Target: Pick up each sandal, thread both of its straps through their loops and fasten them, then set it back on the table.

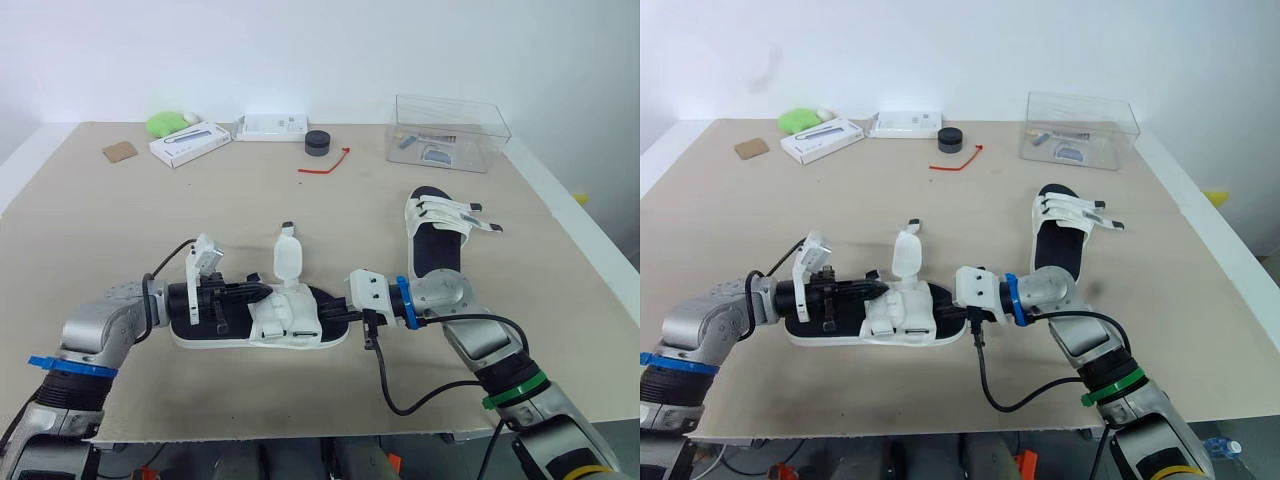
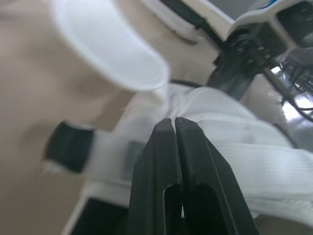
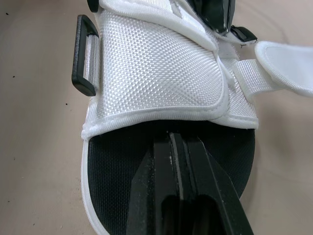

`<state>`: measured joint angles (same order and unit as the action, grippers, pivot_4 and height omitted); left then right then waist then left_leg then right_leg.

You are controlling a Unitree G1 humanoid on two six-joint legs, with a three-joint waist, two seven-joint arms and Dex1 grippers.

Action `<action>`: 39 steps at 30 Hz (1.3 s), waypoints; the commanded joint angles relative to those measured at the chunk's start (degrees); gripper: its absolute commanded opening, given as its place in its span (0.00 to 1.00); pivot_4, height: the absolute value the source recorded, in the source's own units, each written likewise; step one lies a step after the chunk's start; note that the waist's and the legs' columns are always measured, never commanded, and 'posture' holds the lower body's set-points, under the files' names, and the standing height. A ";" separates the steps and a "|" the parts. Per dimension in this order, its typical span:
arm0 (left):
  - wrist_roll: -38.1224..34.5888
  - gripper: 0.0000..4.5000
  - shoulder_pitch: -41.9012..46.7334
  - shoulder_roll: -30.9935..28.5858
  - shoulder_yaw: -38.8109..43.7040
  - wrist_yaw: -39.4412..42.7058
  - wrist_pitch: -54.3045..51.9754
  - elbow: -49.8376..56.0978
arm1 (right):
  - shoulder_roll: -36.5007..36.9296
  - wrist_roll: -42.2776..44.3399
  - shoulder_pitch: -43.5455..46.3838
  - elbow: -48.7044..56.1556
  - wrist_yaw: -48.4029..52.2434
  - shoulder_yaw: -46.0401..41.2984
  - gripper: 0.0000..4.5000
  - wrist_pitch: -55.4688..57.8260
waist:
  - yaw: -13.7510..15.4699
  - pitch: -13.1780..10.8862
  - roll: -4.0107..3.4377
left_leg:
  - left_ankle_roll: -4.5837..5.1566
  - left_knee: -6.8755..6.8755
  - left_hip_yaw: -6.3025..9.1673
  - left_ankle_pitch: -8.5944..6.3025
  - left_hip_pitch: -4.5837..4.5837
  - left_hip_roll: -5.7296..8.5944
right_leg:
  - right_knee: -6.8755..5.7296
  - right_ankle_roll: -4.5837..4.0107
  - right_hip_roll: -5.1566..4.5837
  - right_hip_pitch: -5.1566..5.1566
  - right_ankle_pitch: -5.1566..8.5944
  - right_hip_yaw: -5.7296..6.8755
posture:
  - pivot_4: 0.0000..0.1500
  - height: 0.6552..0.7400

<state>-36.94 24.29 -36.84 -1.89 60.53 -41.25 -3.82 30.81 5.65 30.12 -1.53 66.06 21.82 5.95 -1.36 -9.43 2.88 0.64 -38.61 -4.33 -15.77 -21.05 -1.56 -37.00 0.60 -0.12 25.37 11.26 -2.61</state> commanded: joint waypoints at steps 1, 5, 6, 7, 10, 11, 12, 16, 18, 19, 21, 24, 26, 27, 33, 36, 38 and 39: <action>3.59 0.03 2.42 0.47 -0.21 -0.44 2.62 -3.89 | 0.33 -1.81 -0.09 -1.66 -0.18 0.43 0.00 0.44 | 0.00 0.00 0.00 | 0.00 0.00 0.00 0.00 0.00 0.00 | 0.00 0.00 0.00 0.00 0.00 0.00 | 1.00 1.00; 4.38 0.03 6.28 2.92 2.37 -3.16 3.89 -8.21 | 0.19 -1.81 -0.08 -1.68 -0.33 0.43 0.00 0.56 | 0.01 0.00 0.01 | 0.00 0.00 0.00 0.00 0.00 0.00 | 0.00 0.12 -0.01 -0.01 -0.08 -0.01 | 1.00 1.00; 4.30 0.03 7.29 3.55 3.15 -3.97 3.83 -9.16 | 0.17 -1.81 -0.11 -1.69 -0.38 0.42 0.00 0.57 | 0.01 0.00 0.02 | 0.00 -0.01 0.00 0.00 0.00 0.00 | 0.00 0.13 -0.01 -0.01 -0.09 0.00 | 1.00 1.00; 4.09 0.03 8.20 4.02 3.75 -4.50 3.36 -9.97 | 0.13 -1.82 -0.11 -1.71 -0.42 0.42 0.00 0.58 | -0.03 0.00 0.01 | 0.01 -0.02 0.00 0.01 -0.02 -0.01 | 0.00 0.15 0.00 0.00 -0.12 0.00 | 1.00 1.00; 1.12 0.08 12.42 5.92 6.67 -6.35 -2.21 -13.67 | -0.01 -1.89 -0.25 -1.79 -0.56 0.43 0.00 0.51 | -0.06 0.00 0.03 | 0.02 -0.02 -0.01 0.01 -0.02 -0.02 | 0.00 0.15 0.04 0.01 -0.14 -0.01 | 1.00 1.00; 0.12 0.14 13.64 6.62 7.63 -7.05 -4.00 -14.74 | -0.07 -1.92 -0.23 -1.86 -0.61 0.43 0.00 0.48 | -0.06 -0.01 0.02 | 0.02 -0.02 0.00 0.01 -0.02 -0.02 | 0.00 0.15 0.05 0.01 -0.14 -0.02 | 1.00 1.00; -1.35 0.20 14.97 7.36 8.58 -7.55 -6.80 -15.57 | -0.13 -1.96 -0.20 -1.93 -0.68 0.43 0.00 0.44 | -0.06 0.00 0.02 | 0.02 -0.01 0.00 0.01 -0.02 -0.02 | 0.00 0.15 0.06 0.01 -0.14 -0.01 | 1.00 1.00; -4.39 0.63 18.61 9.14 10.73 -9.26 -15.41 -17.60 | -0.30 -2.05 -0.09 -2.04 -0.88 0.38 0.00 0.45 | -0.26 0.00 0.03 | 0.02 -0.01 0.00 0.01 -0.02 -0.02 | 0.00 0.16 0.07 0.01 -0.14 -0.04 | 1.00 1.00; -5.54 0.82 20.81 10.05 11.80 -11.04 -20.05 -19.75 | -0.29 -2.07 -0.08 -2.03 -0.97 0.26 0.00 0.49 | -0.34 0.00 0.03 | 0.02 -0.01 0.01 0.01 -0.03 -0.01 | 0.00 0.16 0.07 0.01 -0.14 -0.03 | 1.00 1.00; -5.71 0.88 21.77 10.47 11.87 -11.81 -21.91 -20.74 | -0.21 -2.09 -0.15 -2.00 -1.00 0.19 0.00 0.45 | -0.34 0.00 0.03 | 0.02 -0.01 0.02 0.01 -0.03 -0.01 | 0.00 0.16 0.07 0.01 -0.14 -0.03 | 1.00 1.00; -5.23 0.99 23.23 11.21 11.83 -13.03 -24.11 -22.56 | -0.07 -2.10 -0.29 -1.92 -1.05 0.09 0.00 0.44 | -0.36 0.00 0.03 | 0.02 -0.02 0.05 0.01 -0.03 -0.01 | -0.01 0.17 0.08 0.00 -0.15 -0.02 | 1.00 1.00; -4.74 0.99 24.36 12.01 11.78 -13.57 -25.17 -24.05 | 0.02 -2.08 -0.42 -1.78 -1.10 0.04 0.00 0.52 | -0.41 0.00 0.03 | 0.01 -0.01 0.05 0.01 -0.03 0.00 | 0.00 0.17 0.07 0.00 -0.15 -0.03 | 1.00 1.00; -4.03 0.99 25.13 12.72 11.34 -13.55 -24.63 -25.51 | 0.00 -2.12 -0.42 -1.80 -1.14 0.06 0.00 0.51 | -0.41 0.00 0.03 | 0.01 -0.02 0.05 0.01 -0.03 0.00 | 0.00 0.16 0.07 0.00 -0.15 -0.03 | 1.00 1.00; -3.78 0.99 25.89 13.27 11.50 -13.85 -24.50 -26.99 | -0.02 -2.16 -0.37 -1.88 -1.14 0.08 0.00 0.45 | -0.39 0.00 0.03 | 0.01 -0.01 0.05 0.01 -0.03 0.00 | 0.00 0.16 0.06 0.00 -0.15 -0.03 | 1.00 1.00; -2.59 0.99 33.71 18.26 15.92 -18.08 -19.41 -40.53 | -0.41 -2.38 0.19 -2.61 -1.29 0.29 0.00 0.04 | -0.26 -0.01 0.06 | 0.00 -0.04 0.07 0.04 -0.05 0.02 | 0.00 0.19 0.05 -0.01 -0.20 0.00 | 1.00 1.00; -1.32 0.99 36.85 19.49 16.24 -17.81 -16.64 -45.23 | -0.57 -2.45 0.31 -2.72 -1.27 0.42 0.00 -0.10 | -0.49 -0.01 0.05 | 0.00 -0.04 0.01 0.04 -0.04 0.03 | 0.01 0.20 0.07 0.00 -0.22 -0.06 | 1.00 1.00; -0.19 0.99 38.56 20.17 16.25 -17.41 -14.61 -47.78 | -0.69 -2.51 0.41 -2.81 -1.32 0.46 0.00 -0.15 | -0.57 -0.01 0.06 | -0.01 -0.03 0.01 0.03 -0.04 0.03 | 0.01 0.20 0.08 0.01 -0.21 -0.06 | 1.00 1.00; 0.28 0.99 39.22 20.43 16.31 -17.23 -13.80 -48.84 | -0.73 -2.55 0.42 -2.81 -1.36 0.48 0.00 -0.17 | -0.64 -0.01 0.06 | -0.01 -0.02 0.01 0.03 -0.05 0.03 | 0.01 0.20 0.09 0.01 -0.21 -0.07 | 1.00 1.00</action>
<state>-37.53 61.34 -16.44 13.35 42.75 -57.18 -51.38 29.69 5.45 30.53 -2.56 65.63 21.97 5.03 -2.00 -9.45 2.93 0.63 -38.63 -4.32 -15.74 -21.10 -1.53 -36.99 0.80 -0.03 25.39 11.05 -2.69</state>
